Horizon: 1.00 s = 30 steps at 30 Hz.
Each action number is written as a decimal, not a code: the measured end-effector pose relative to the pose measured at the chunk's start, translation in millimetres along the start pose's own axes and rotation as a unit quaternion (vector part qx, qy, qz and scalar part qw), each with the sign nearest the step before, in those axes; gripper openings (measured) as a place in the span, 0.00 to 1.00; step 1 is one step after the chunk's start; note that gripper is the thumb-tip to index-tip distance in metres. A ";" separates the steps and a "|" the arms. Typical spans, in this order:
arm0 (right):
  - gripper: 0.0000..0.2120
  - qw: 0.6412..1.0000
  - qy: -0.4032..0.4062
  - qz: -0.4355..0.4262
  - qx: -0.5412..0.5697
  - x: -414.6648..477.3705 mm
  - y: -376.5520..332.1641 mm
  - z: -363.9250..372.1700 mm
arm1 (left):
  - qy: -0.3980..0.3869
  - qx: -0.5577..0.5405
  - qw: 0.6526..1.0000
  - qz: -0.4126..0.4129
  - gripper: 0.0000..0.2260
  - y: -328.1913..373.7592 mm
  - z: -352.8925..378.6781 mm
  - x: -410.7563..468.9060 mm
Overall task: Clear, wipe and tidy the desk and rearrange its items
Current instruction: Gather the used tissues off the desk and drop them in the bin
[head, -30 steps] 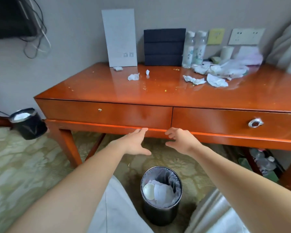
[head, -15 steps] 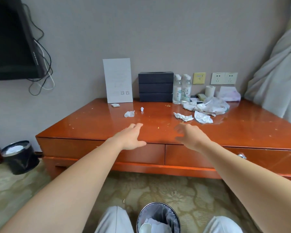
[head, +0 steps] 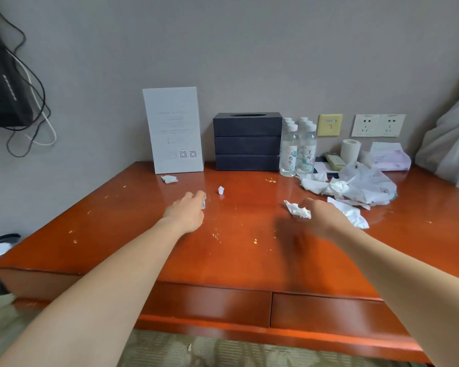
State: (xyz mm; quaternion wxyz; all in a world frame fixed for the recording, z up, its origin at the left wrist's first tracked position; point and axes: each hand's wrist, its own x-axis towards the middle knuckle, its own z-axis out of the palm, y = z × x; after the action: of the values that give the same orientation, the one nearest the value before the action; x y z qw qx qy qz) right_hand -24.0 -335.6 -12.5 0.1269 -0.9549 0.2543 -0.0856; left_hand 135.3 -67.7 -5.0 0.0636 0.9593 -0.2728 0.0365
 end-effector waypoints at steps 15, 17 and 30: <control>0.16 0.992 0.066 -0.063 0.089 129.9 -75.4 45.9 | 0.057 -0.008 0.998 0.006 0.13 -61.4 39.3 114.0; 0.16 0.989 0.057 -0.088 0.100 144.4 -102.5 50.4 | 0.084 -0.024 0.996 -0.018 0.11 -79.1 32.7 126.9; 0.23 0.980 -0.027 -0.199 0.013 189.5 -156.5 98.6 | 0.030 -0.091 0.994 -0.049 0.17 -148.7 50.5 218.5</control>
State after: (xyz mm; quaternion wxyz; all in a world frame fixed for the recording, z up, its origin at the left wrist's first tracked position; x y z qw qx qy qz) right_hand 233.3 -281.0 -43.0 0.1262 -0.9867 0.0549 -0.0861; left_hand 401.0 -62.8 -47.3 0.1609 0.9601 -0.2259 0.0372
